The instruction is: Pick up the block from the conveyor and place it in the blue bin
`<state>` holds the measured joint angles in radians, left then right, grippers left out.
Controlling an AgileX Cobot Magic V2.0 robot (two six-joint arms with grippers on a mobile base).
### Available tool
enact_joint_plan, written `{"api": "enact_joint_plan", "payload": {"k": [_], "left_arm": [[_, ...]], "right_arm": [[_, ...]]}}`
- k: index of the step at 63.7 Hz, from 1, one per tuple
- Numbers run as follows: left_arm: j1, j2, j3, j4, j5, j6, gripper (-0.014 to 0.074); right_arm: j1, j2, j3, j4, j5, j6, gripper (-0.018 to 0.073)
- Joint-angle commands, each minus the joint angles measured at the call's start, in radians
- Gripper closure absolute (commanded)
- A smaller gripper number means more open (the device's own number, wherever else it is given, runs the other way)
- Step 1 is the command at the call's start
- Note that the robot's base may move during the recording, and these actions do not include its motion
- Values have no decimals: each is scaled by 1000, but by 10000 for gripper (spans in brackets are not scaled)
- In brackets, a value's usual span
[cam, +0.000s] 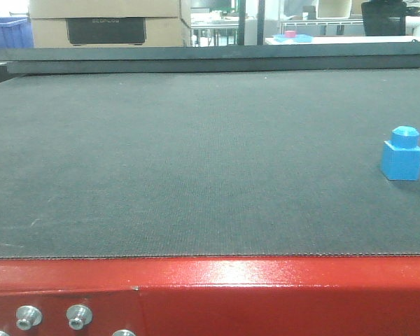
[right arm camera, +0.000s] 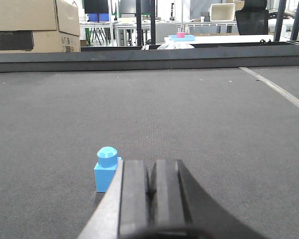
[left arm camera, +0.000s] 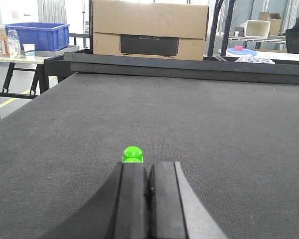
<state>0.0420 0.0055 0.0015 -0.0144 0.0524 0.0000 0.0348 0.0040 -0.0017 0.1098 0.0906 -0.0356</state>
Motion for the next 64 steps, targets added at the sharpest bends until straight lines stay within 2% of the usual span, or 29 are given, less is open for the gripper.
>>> {"api": "enact_joint_plan", "payload": {"k": [1,33,54,64], "left_arm": [[5,-5,-2,-7,-16,0,707],[5,-5,-2,-7,-16,0,707],[5,-5,-2,-5,-101,0,707],[5,-5,-2,-64,-140,0,707]], "right_arm": [[-4,-4,2,-6,-10,-2,721],[-4,-4,2,-6,-10,-2,721],[-4,-4,2,-6,-31,-2,721],[-4,-4,2,-6,-135,-2,721]]}}
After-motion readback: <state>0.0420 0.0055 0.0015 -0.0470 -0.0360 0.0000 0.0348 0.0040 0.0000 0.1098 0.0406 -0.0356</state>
